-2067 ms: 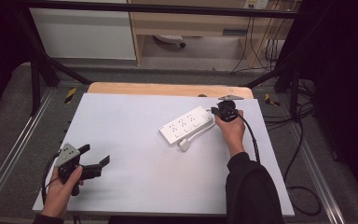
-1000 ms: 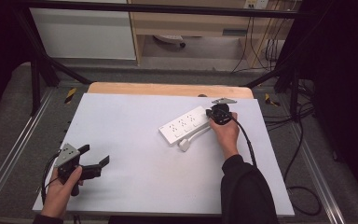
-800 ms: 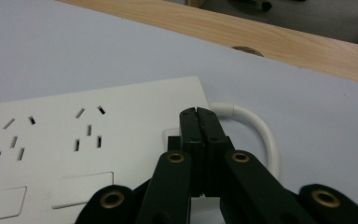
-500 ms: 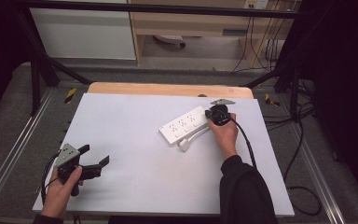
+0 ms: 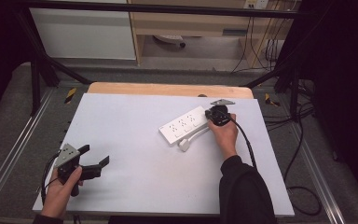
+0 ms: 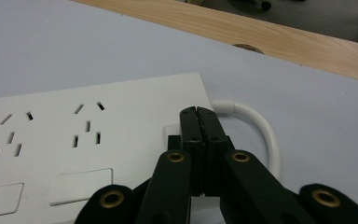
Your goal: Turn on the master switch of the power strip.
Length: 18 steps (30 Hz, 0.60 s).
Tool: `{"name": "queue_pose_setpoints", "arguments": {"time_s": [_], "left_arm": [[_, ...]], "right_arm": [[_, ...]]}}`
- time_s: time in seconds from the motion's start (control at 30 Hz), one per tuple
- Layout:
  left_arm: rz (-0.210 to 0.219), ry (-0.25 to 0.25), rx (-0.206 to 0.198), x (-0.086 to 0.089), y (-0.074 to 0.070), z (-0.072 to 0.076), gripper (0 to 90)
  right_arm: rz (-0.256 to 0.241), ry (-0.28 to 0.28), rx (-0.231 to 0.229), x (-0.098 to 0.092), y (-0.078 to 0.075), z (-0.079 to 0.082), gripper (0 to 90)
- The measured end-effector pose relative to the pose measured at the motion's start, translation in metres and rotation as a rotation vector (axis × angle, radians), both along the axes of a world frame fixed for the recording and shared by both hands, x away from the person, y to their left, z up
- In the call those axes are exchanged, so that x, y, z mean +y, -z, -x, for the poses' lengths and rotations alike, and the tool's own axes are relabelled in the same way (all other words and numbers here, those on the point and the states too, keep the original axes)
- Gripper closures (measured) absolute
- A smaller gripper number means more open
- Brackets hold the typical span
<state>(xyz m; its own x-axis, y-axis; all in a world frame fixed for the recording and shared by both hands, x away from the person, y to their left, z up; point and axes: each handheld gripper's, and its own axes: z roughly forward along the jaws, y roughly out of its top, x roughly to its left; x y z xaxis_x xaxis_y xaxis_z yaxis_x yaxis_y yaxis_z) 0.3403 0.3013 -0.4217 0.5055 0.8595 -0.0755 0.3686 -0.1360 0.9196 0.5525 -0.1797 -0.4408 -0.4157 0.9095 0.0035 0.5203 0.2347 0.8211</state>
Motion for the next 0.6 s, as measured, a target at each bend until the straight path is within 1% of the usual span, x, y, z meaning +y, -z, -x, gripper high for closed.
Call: {"name": "queue_pose_setpoints", "arguments": {"time_s": [0.37, 0.4, 0.6], "left_arm": [[-0.001, -0.002, 0.002, 0.0002, 0.0002, 0.0, 6.3], [-0.002, -0.003, 0.0, 0.0003, 0.0002, -0.0001, 6.4], [-0.001, -0.002, 0.004, 0.0002, 0.0005, -0.0001, 6.3]], "right_arm": [[0.001, 0.003, -0.005, 0.0004, 0.0008, 0.0007, 90.0], [0.011, 0.0, -0.004, 0.0005, 0.0013, 0.0008, 90.0], [0.002, 0.0, -0.007, 0.0002, 0.0017, 0.001, 90.0]]}}
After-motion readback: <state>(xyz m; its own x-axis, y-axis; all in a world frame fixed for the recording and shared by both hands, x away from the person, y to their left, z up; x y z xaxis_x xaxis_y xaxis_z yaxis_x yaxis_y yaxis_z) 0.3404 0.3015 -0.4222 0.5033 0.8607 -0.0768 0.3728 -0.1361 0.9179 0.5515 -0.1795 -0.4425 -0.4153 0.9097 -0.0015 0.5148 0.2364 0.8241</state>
